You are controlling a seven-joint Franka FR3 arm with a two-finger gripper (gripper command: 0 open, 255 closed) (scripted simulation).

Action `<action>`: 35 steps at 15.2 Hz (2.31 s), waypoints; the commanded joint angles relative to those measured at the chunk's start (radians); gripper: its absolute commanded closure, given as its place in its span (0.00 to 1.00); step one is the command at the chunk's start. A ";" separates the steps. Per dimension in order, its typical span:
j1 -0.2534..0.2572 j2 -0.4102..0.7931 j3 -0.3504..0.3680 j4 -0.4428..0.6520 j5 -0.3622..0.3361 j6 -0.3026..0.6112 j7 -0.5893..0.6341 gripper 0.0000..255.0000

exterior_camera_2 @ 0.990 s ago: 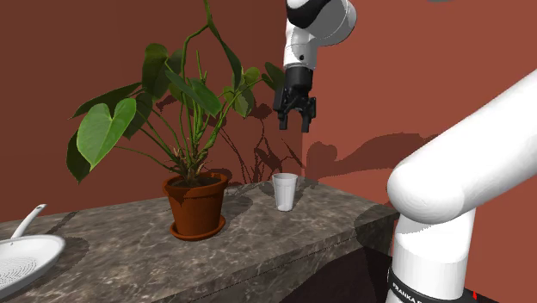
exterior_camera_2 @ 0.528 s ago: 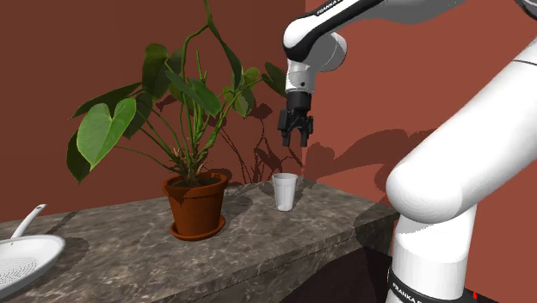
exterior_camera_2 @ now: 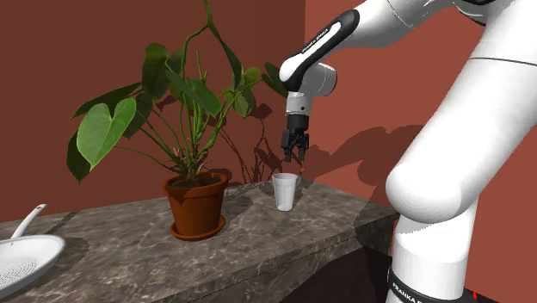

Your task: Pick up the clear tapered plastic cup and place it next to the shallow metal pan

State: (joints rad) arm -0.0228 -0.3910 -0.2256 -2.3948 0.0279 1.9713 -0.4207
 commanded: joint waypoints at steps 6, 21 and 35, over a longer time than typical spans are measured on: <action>0.005 0.264 -0.086 0.116 0.052 0.135 -0.214 0.00; 0.009 0.318 -0.085 0.062 0.079 0.240 -0.236 0.00; 0.009 0.295 -0.084 0.080 0.068 0.200 -0.224 1.00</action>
State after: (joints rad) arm -0.0146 -0.0925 -0.3101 -2.3224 0.0976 2.1823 -0.6481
